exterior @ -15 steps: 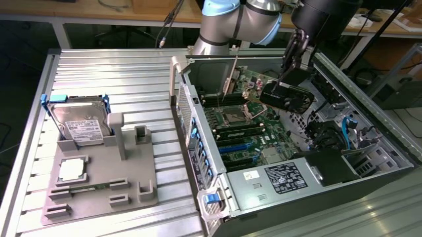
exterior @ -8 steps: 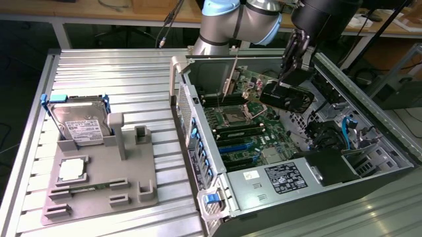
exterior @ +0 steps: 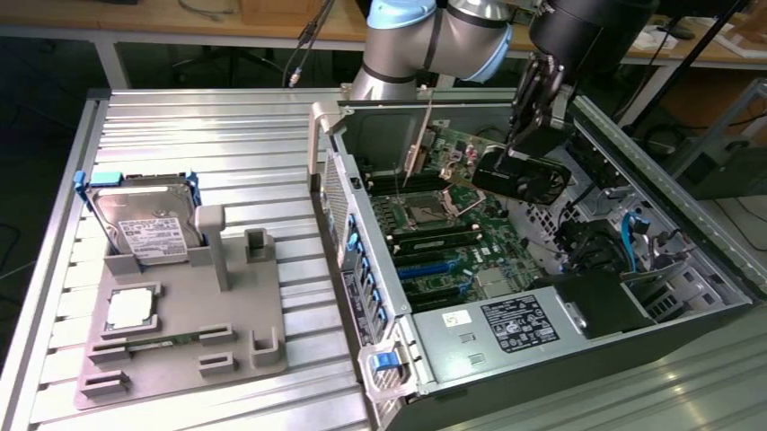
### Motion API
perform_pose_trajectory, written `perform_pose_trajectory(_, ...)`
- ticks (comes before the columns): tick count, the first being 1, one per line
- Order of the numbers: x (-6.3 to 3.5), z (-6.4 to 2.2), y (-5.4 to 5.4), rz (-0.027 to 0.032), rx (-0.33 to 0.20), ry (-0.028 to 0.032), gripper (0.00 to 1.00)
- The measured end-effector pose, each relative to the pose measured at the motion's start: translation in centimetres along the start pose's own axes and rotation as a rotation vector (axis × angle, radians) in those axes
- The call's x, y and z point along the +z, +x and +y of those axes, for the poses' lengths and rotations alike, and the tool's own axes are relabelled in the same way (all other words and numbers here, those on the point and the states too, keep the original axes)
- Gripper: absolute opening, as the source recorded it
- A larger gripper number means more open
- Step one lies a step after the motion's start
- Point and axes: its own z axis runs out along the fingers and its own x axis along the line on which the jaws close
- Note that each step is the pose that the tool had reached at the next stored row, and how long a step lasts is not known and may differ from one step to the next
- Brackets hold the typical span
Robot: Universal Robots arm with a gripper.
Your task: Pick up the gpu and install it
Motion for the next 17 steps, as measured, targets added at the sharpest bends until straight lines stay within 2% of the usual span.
perform_pose_trajectory(17,0.0,-0.33,-0.18,0.0008,-0.056,-0.0007,0.27)
